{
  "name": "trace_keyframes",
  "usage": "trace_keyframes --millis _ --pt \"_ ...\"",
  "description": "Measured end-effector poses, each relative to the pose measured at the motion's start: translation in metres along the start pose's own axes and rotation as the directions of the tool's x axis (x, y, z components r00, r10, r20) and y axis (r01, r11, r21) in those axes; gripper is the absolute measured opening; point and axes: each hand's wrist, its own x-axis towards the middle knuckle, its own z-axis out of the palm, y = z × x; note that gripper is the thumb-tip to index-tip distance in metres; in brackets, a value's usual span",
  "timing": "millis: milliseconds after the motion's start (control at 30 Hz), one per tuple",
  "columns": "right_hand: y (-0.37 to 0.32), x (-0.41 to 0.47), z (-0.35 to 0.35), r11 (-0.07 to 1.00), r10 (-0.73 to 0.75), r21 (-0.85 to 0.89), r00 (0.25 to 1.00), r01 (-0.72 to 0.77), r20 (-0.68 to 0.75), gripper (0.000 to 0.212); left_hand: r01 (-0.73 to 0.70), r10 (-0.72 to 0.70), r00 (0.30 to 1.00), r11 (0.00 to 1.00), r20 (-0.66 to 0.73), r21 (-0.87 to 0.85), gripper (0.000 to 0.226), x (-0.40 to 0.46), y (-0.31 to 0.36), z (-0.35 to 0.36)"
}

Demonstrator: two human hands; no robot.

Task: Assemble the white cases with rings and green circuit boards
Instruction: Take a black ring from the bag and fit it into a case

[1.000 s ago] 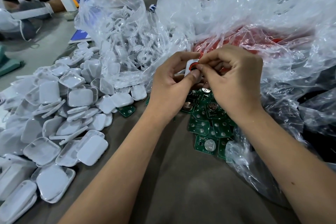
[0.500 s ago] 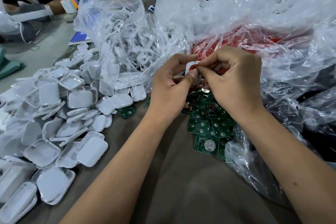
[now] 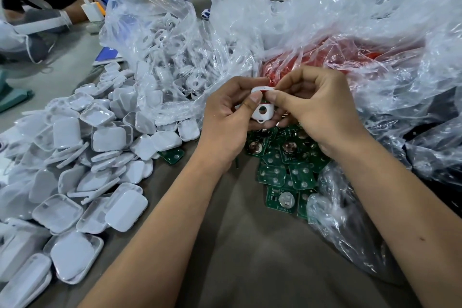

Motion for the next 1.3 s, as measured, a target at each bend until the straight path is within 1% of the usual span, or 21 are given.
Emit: trace_keyframes --millis 67,133,300,367,400,467,533,567,633,700,767,833,867,933,1000,1033,1100,1133,1167,1200,1300 --pt "-0.002 0.001 -0.002 0.989 0.08 0.118 0.996 -0.084 0.043 0.029 0.014 -0.013 1.0 1.0 0.008 -0.02 0.017 0.0 0.0 0.0" --pt "-0.003 0.001 -0.003 0.972 0.122 0.193 0.99 -0.135 0.076 0.035 0.026 -0.025 0.999 0.999 0.021 -0.042 0.017 0.001 0.0 0.0" --pt "-0.006 0.002 -0.006 0.95 0.159 0.252 0.98 -0.185 0.122 0.039 0.038 -0.033 0.996 0.997 0.078 -0.072 0.017 0.001 0.001 -0.002" --pt "-0.006 0.003 -0.008 0.938 0.177 0.27 0.97 -0.217 0.165 0.041 0.038 -0.03 0.994 0.997 0.106 -0.074 0.018 0.0 0.003 -0.003" --pt "-0.006 0.003 -0.009 0.939 0.171 0.266 0.968 -0.217 0.184 0.04 0.037 -0.028 0.993 0.996 0.118 -0.075 0.017 0.0 0.003 -0.004" --pt "-0.004 0.001 -0.007 0.967 0.127 0.198 0.977 -0.16 0.169 0.028 0.044 -0.034 0.992 0.996 0.125 -0.075 0.016 0.0 0.005 -0.004" --pt "-0.002 -0.001 -0.003 0.992 0.064 0.107 0.993 -0.074 0.099 0.015 0.053 -0.043 0.991 0.995 0.125 -0.08 0.015 -0.001 0.005 -0.004" --pt "-0.002 -0.001 0.0 0.996 0.033 0.08 0.997 -0.038 0.065 0.012 0.049 -0.039 0.992 0.996 0.124 -0.078 0.016 -0.001 0.006 -0.005" --pt "-0.001 -0.001 0.004 0.998 -0.009 0.064 1.0 0.008 0.025 0.011 0.031 -0.023 0.993 0.997 0.116 -0.065 0.021 -0.001 0.008 -0.006" --pt "-0.002 -0.003 0.008 0.998 -0.026 0.062 0.999 0.025 0.019 0.012 0.025 -0.019 0.995 0.998 0.1 -0.062 0.022 0.0 0.01 -0.009" --pt "-0.003 -0.004 0.011 0.997 -0.017 0.071 0.999 0.015 0.029 0.013 0.036 -0.03 0.996 0.996 0.083 -0.075 0.022 0.002 0.013 -0.012" --pt "-0.003 -0.004 0.01 0.998 -0.002 0.067 0.999 -0.001 0.049 0.012 0.054 -0.051 0.998 0.993 0.03 -0.104 0.022 0.004 0.015 -0.016" --pt "-0.003 -0.004 0.009 1.0 -0.005 0.03 0.999 0.003 0.053 0.012 0.059 -0.061 0.998 0.992 -0.018 -0.111 0.021 0.006 0.015 -0.018" --pt "0.0 -0.003 0.007 0.984 -0.058 -0.164 0.997 0.065 0.052 0.011 0.067 -0.081 0.989 0.99 -0.119 -0.122 0.019 0.008 0.016 -0.023" --pt "0.002 -0.005 0.009 0.91 -0.128 -0.384 0.987 0.156 0.096 0.004 0.074 -0.1 0.978 0.987 -0.184 -0.144 0.019 0.01 0.017 -0.029" --pt "0.002 -0.006 0.011 0.855 -0.142 -0.48 0.979 0.196 0.147 0.006 0.075 -0.105 0.975 0.985 -0.197 -0.153 0.02 0.011 0.017 -0.03" --pt "0.005 -0.007 0.016 0.709 -0.122 -0.657 0.961 0.258 0.247 0.03 0.078 -0.109 0.974 0.984 -0.201 -0.158 0.018 0.011 0.017 -0.031" --pt "0.007 -0.007 0.019 0.639 -0.097 -0.722 0.959 0.265 0.266 0.04 0.08 -0.109 0.974 0.985 -0.196 -0.15 0.016 0.01 0.017 -0.031" --pt "0.007 -0.007 0.02 0.595 -0.085 -0.759 0.96 0.264 0.267 0.043 0.082 -0.108 0.976 0.987 -0.19 -0.139 0.015 0.01 0.017 -0.029" --pt "0.007 -0.006 0.021 0.584 -0.089 -0.767 0.961 0.265 0.263 0.04 0.082 -0.105 0.977 0.988 -0.184 -0.127 0.015 0.009 0.016 -0.028" --pt "0.007 -0.004 0.02 0.641 -0.104 -0.718 0.957 0.273 0.271 0.019 0.083 -0.106 0.977 0.988 -0.186 -0.13 0.014 0.009 0.017 -0.028"
